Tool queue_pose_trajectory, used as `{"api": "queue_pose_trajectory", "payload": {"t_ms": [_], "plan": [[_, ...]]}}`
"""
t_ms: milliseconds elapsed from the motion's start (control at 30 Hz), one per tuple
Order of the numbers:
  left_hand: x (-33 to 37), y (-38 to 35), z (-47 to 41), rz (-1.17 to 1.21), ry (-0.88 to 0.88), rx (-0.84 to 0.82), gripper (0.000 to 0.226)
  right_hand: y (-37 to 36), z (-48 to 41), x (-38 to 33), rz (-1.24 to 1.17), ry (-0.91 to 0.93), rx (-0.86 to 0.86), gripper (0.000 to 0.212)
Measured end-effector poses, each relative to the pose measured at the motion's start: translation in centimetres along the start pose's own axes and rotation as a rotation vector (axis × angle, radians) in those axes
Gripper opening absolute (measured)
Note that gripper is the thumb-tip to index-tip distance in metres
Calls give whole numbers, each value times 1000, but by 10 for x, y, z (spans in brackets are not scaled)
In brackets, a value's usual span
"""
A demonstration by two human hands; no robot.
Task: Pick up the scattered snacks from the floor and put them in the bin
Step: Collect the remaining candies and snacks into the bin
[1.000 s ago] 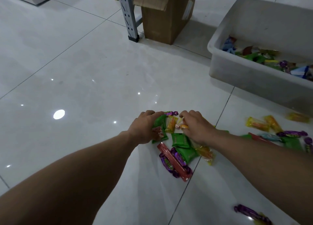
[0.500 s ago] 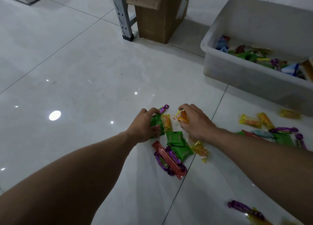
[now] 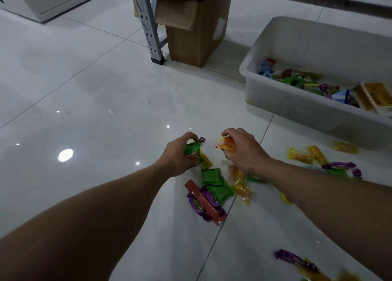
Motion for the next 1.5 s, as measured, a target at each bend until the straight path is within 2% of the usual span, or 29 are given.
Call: {"api": "queue_pose_trajectory", "payload": {"t_ms": [200,700,1333,1500], "plan": [[27,21,7,70,-15,111,53,23,5,-15,-3,49,62,41],[85,50,21,178,-15,243,57,74,15,-28,-29,80,214,39],[109,56,20,255,-55,275,52,95,21,-31,-40,69,273,36],[139,68,18,274,-64,309,50,117,26,-36,-155,32,363,36]]}}
Point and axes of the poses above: each hand's wrist, its own z-axis away from the middle knuckle, its own y-axis out of the back of the hand, x = y × z, the point moved 6 cm from there along -z, towards the middle knuckle, and after that the axes turned 8 degrees about -z, right-handed, at the moved point
